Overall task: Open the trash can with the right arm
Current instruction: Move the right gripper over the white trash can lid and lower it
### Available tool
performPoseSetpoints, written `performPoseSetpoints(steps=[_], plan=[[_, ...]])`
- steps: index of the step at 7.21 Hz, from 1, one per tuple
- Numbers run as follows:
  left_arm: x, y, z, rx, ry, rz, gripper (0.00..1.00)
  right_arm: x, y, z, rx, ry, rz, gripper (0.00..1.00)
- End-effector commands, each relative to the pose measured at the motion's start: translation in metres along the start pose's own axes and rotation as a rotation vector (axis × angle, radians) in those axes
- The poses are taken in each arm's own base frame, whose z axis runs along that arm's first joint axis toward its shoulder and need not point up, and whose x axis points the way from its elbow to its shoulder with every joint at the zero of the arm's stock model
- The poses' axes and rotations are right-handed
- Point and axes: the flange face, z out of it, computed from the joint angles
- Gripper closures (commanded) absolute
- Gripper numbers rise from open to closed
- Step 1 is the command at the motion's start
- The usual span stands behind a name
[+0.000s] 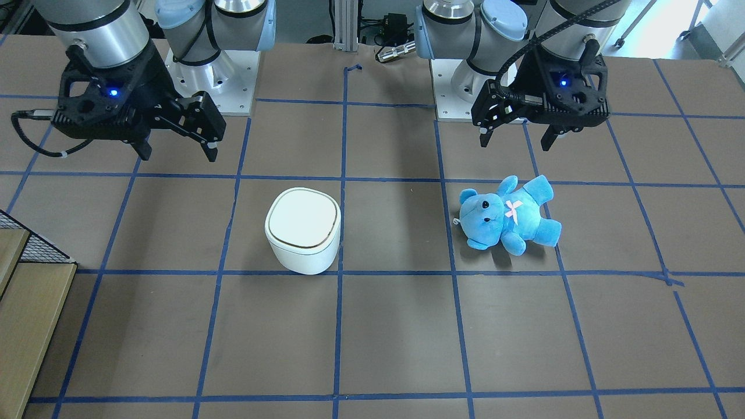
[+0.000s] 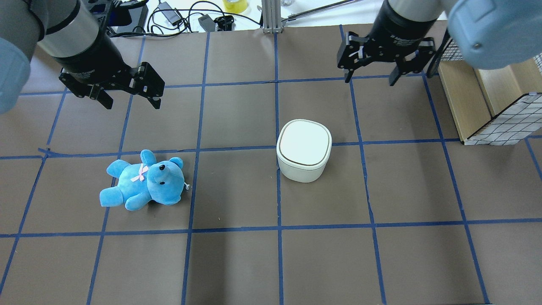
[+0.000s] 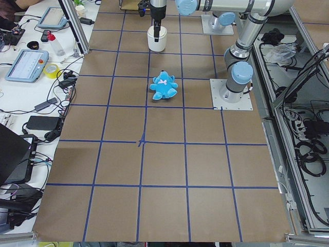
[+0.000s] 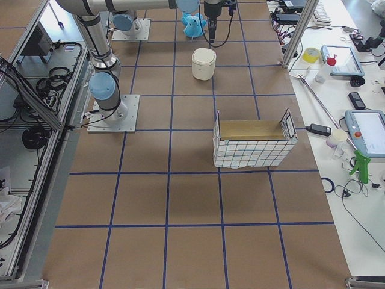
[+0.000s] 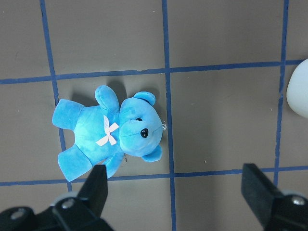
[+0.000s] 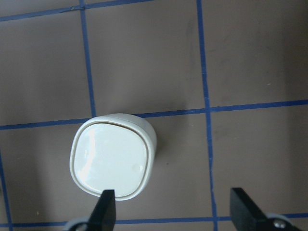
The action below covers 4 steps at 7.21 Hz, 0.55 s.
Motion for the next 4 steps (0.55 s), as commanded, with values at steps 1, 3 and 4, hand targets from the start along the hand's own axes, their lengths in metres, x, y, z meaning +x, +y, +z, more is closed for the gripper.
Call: performPoseSetpoints(steps=[1,3,4], plan=[[0.000,0.000,0.000,0.000,0.001,0.000,0.00,-0.060,0.022,0.035,-0.060,0.005,-0.083,0.96],[0.000,0.000,0.000,0.000,0.000,0.000,0.00,-0.050,0.033,0.091,-0.168,0.024,-0.167,1.00],[0.000,0.000,0.000,0.000,0.000,0.000,0.00,-0.043,0.040,0.126,-0.182,0.027,-0.198,1.00]])
